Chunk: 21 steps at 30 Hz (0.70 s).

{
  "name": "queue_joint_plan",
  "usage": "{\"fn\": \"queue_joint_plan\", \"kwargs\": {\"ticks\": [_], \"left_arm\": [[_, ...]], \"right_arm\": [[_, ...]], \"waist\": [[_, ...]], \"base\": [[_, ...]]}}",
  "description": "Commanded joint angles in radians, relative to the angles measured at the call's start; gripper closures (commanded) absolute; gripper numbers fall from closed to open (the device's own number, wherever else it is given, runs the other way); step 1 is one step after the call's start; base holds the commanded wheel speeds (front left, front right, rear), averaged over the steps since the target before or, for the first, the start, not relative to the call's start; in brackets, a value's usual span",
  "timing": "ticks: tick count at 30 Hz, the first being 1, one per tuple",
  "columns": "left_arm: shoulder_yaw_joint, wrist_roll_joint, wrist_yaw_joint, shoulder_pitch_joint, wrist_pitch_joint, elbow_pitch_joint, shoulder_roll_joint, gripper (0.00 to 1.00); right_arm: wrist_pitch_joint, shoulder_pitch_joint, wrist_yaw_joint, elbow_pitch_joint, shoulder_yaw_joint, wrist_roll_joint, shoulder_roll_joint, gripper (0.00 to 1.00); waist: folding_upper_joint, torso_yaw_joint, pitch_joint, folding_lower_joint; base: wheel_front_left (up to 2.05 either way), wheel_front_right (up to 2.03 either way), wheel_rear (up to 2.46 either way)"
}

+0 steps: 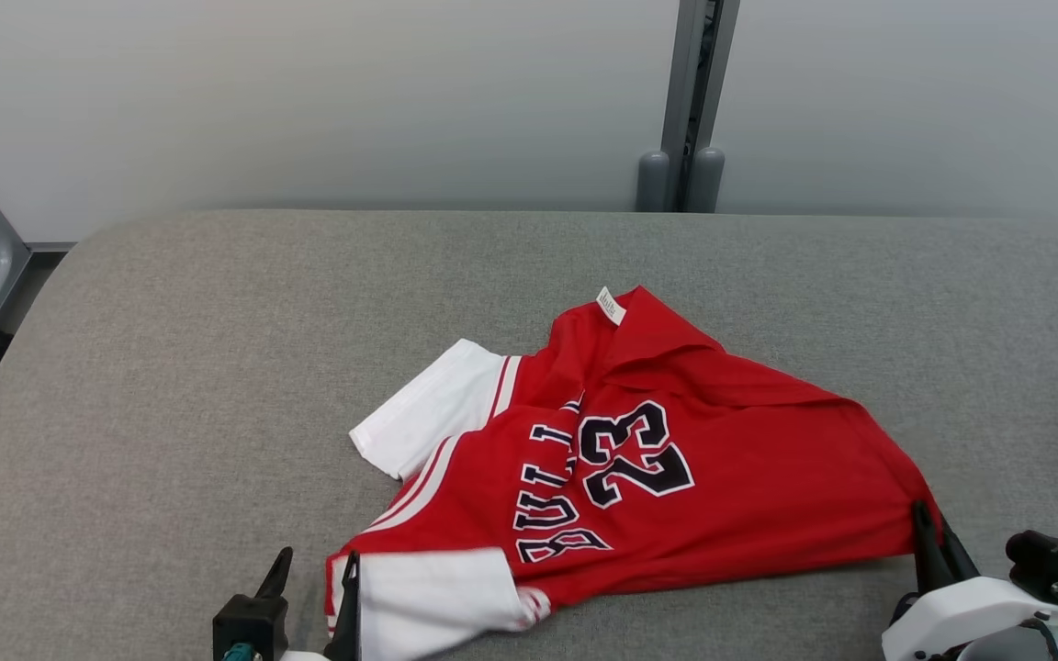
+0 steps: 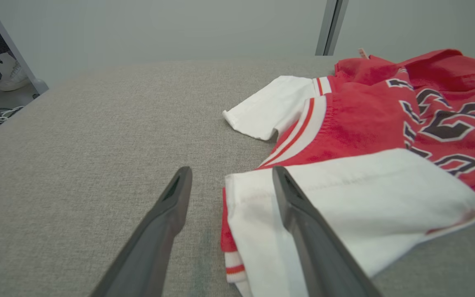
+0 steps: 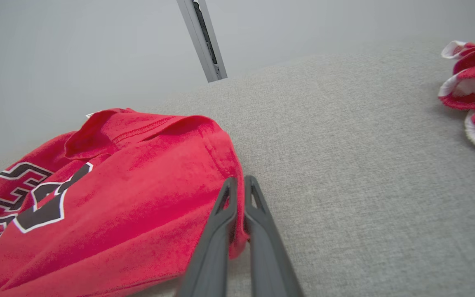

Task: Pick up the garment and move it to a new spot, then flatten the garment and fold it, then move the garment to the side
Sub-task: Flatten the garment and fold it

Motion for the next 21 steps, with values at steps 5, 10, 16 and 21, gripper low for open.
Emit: {"fn": "queue_joint_plan", "kwargs": {"ticks": [5, 10, 16, 21], "left_arm": [[-0.007, -0.021, -0.013, 0.000, -0.001, 0.010, 0.003, 0.00], [-0.019, -0.035, -0.026, 0.002, -0.001, 0.017, 0.004, 0.00], [-0.062, -0.051, -0.037, 0.011, -0.001, 0.025, 0.004, 0.00], [-0.109, -0.071, -0.046, 0.030, -0.001, 0.023, 0.003, 0.00]], "right_arm": [[-0.005, 0.011, 0.000, 0.010, -0.066, -0.067, -0.006, 1.00], [-0.005, 0.017, 0.000, 0.024, -0.083, -0.070, -0.003, 0.00], [-0.005, 0.026, 0.000, 0.003, -0.078, -0.047, 0.000, 0.00], [-0.005, 0.037, 0.000, -0.009, -0.054, -0.018, -0.001, 0.00]], "waist": [[0.0000, -0.009, -0.018, 0.0000], [0.0000, -0.016, -0.023, 0.0000], [0.0000, -0.022, -0.027, 0.0000], [0.0000, -0.026, -0.030, 0.0000]], "base": [[0.00, 0.00, 0.00], [0.00, 0.00, 0.00], [0.00, 0.00, 0.00], [0.00, 0.00, 0.00]]}}
